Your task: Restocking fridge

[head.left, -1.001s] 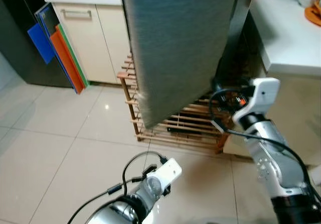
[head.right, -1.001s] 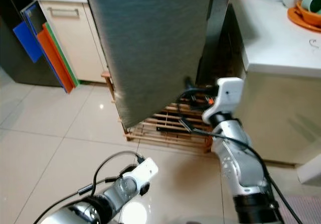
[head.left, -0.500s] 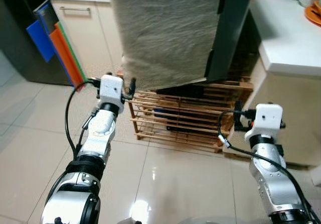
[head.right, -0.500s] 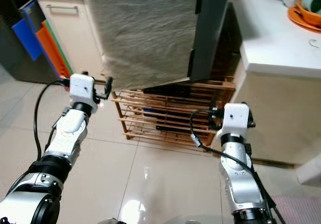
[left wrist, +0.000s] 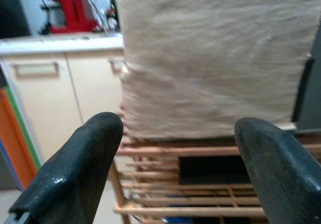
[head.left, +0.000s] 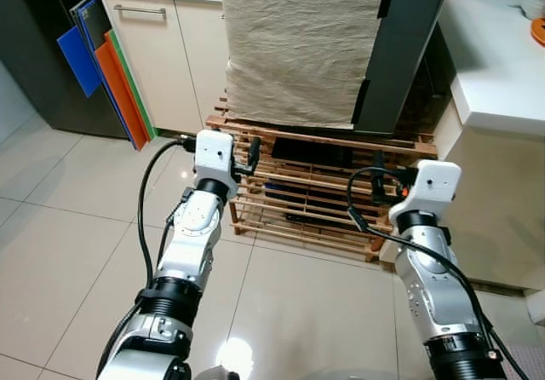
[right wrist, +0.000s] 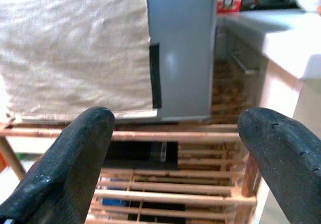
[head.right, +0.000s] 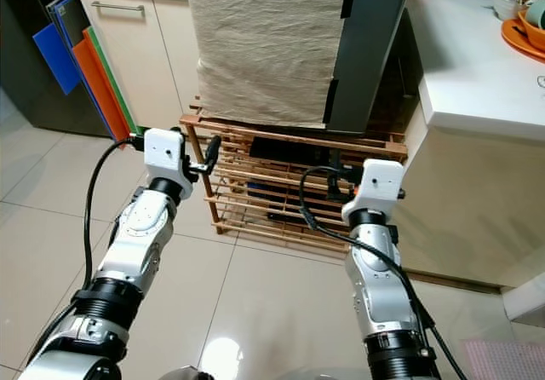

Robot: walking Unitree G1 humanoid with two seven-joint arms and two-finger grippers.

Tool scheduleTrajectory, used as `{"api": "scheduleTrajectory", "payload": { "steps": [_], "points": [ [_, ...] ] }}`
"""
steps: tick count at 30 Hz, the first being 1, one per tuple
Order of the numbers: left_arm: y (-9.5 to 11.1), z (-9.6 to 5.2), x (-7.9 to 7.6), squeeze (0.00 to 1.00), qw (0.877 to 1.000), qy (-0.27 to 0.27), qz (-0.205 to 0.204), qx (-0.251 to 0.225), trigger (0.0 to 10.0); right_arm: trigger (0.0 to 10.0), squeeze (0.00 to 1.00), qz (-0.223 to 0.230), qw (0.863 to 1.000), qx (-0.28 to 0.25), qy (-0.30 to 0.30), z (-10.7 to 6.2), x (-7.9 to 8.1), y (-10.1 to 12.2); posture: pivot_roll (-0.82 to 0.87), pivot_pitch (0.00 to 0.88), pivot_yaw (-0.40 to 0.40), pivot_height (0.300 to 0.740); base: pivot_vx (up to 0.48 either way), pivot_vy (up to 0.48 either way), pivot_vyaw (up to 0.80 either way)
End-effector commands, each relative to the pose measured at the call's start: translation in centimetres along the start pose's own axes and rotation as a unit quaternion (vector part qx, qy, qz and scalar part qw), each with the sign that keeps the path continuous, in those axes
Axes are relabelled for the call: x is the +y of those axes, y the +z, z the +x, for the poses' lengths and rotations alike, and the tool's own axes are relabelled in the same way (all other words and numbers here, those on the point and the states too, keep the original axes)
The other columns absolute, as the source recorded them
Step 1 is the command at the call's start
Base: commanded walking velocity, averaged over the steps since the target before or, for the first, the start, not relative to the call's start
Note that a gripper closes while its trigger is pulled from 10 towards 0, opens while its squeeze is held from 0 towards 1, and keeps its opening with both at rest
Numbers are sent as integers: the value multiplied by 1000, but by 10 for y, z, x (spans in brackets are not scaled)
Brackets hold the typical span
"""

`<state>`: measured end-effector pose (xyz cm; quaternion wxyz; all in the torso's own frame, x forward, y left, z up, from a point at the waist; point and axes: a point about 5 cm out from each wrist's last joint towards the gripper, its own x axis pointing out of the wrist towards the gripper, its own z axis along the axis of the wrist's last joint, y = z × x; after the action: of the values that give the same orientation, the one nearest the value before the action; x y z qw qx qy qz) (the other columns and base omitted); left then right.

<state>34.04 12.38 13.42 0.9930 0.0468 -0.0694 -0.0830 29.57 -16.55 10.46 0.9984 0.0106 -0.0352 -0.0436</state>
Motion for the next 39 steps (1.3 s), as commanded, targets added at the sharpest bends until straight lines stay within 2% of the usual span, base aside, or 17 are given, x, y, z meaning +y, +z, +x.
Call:
{"api": "scheduleTrajectory", "payload": {
  "steps": [1,3,9,15,18,29,36,38,39],
  "points": [
    [4,0,3,0,1000,7,12,-7,10000,10000,0,-2,1000,-9,6,4,2,3,-75,0,11,740,0,461,0],
    [4,0,4,0,1000,7,3,-9,10000,10000,0,-2,1000,-11,9,5,3,4,-76,0,11,740,0,454,0],
    [3,1,5,0,1000,0,20,6,10000,10000,0,-14,999,-19,21,7,6,5,-80,0,18,740,136,425,0],
    [-1,1,8,0,1000,-6,8,22,10000,10000,0,-14,1000,-17,18,5,3,1,-89,0,26,740,281,391,0],
    [-8,3,10,0,999,-1,-1,46,10000,10000,0,-20,1000,-9,16,2,1,-2,-96,0,28,740,185,407,0],
    [-18,4,10,0,997,-6,17,77,10000,10000,0,-36,999,-5,29,-4,2,-8,-106,0,30,740,0,479,-759],
    [-20,3,5,0,997,-25,14,72,10000,10000,0,-41,999,-5,35,-7,4,-9,-109,0,28,740,0,475,-734],
    [-19,2,-1,0,996,-46,50,62,10000,10000,0,-49,998,-10,40,-8,5,-8,-112,0,28,740,442,127,-709],
    [-19,2,-1,0,996,-46,50,62,10000,10000,0,-49,998,-10,40,-8,5,-8,-112,0,28,740,480,0,-706]
  ]
}}
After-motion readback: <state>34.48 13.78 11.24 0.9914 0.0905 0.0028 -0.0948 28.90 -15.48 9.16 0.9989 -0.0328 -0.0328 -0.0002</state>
